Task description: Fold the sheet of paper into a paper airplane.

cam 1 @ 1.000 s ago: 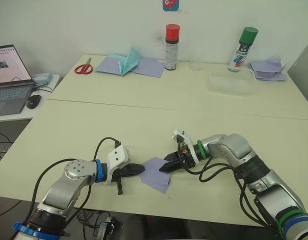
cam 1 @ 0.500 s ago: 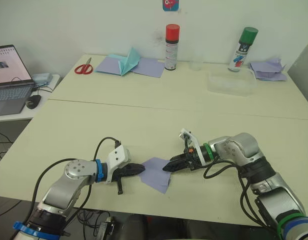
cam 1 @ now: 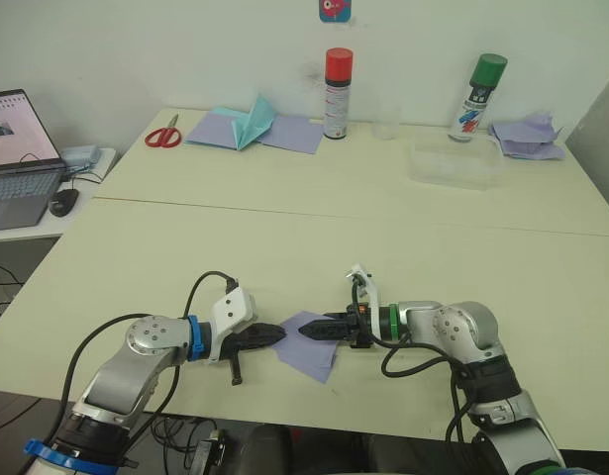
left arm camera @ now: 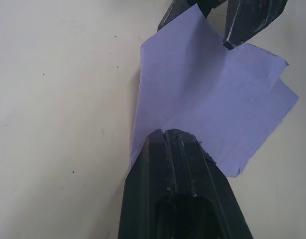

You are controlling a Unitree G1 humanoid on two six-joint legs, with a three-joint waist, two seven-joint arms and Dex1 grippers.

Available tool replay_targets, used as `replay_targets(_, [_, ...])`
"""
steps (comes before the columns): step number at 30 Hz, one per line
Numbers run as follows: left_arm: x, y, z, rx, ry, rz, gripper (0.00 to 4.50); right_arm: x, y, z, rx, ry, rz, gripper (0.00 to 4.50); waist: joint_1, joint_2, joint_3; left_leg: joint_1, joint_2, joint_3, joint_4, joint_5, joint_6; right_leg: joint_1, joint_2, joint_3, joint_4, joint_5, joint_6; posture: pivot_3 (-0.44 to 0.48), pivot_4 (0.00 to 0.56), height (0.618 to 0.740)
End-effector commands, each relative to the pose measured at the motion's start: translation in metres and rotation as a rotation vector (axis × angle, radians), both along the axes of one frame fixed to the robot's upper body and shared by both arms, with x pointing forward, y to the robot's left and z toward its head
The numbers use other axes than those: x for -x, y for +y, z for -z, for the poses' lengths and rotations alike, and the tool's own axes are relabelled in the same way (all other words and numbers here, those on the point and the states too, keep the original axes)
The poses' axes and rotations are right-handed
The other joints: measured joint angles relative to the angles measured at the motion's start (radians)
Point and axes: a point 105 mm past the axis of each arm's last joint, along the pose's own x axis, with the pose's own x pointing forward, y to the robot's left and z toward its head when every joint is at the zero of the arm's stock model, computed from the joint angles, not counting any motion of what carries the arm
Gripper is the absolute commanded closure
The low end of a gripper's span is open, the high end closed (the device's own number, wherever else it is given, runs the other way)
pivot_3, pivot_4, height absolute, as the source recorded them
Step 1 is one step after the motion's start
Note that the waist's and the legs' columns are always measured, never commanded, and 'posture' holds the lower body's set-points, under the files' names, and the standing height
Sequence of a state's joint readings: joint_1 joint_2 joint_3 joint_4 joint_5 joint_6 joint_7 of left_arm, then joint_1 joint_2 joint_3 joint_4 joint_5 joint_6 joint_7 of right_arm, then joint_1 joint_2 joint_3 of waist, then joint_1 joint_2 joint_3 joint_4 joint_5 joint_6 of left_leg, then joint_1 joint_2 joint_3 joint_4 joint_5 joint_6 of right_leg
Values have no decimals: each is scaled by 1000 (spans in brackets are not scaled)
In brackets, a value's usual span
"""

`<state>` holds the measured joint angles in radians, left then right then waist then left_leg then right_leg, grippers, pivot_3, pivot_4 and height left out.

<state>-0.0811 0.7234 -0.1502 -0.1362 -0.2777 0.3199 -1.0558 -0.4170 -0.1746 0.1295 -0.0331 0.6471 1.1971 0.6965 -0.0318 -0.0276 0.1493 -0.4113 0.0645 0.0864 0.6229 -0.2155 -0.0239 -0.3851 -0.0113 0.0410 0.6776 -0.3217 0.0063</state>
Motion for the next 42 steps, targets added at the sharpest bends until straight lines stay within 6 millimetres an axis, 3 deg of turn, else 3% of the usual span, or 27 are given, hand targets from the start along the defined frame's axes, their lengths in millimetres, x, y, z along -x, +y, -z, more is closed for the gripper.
replay_targets(1, [11, 17, 35, -102, 137, -57, 4500, -5, 2, -5, -11, -82, 47, 1356, 0, 0, 0, 0, 0, 0, 0, 0, 0, 0, 0, 0, 0, 0, 0, 0, 150, 740])
replay_targets(6, [9, 17, 34, -105, 135, -52, 4500, -7, 9, -2, -13, -112, 69, 1356, 0, 0, 0, 0, 0, 0, 0, 0, 0, -1, 0, 0, 0, 0, 0, 0, 150, 740])
replay_targets(8, [9, 18, 34, -107, 134, -50, 4500, -4, 11, 0, -8, -129, 50, 1705, 0, 0, 0, 0, 0, 0, 0, 0, 0, -2, 0, 0, 0, 0, 0, 0, 150, 740])
replay_targets(11, [9, 19, 33, -109, 132, -51, 4500, -2, 13, 0, -22, -121, 47, 2539, 0, 0, 0, 0, 0, 0, 0, 0, 0, -2, 0, 0, 0, 0, 0, 0, 150, 740])
replay_targets(16, [9, 21, 30, -106, 126, -60, 4500, -3, 13, -1, -10, -156, 35, 4304, -1, -3, -2, 1, 0, 0, 0, 0, 0, -1, 0, 0, 0, 0, 0, 0, 150, 740])
replay_targets(17, [10, 22, 27, -103, 125, -59, 4500, -4, 12, -2, -6, -174, 38, 4454, -1, -4, -2, 1, 0, 0, 0, 0, 0, -2, 0, 0, 0, 0, 0, 0, 150, 740])
replay_targets(23, [14, 25, 10, -101, 114, -41, 4500, -13, 12, -15, 21, -334, -18, 4454, -8, -4, -1, -3, 1, 0, -1, 0, 0, -2, -1, 0, 0, 0, -1, 0, 150, 740])
replay_targets(29, [13, 24, 9, -101, 117, -56, 4500, -10, 18, -25, 22, -431, -117, 4454, -6, -4, 2, -7, -1, 0, -2, 0, 0, -4, -1, -1, 1, 2, -4, 0, 150, 740])
replay_targets(36, [19, 26, 19, -128, 149, -67, 4500, 25, 24, -17, 17, -338, -289, 4454, -4, -4, 2, -6, -1, 0, -2, 0, 0, -4, 0, -1, 1, 0, -1, 0, 150, 740])
replay_targets(42, [22, 25, 21, -130, 163, -62, 4500, 26, 29, 1, 84, -306, -294, 4454, -3, -4, 1, -6, -1, 0, -2, 0, 0, -3, 0, -1, 1, 0, -1, 0, 150, 740])
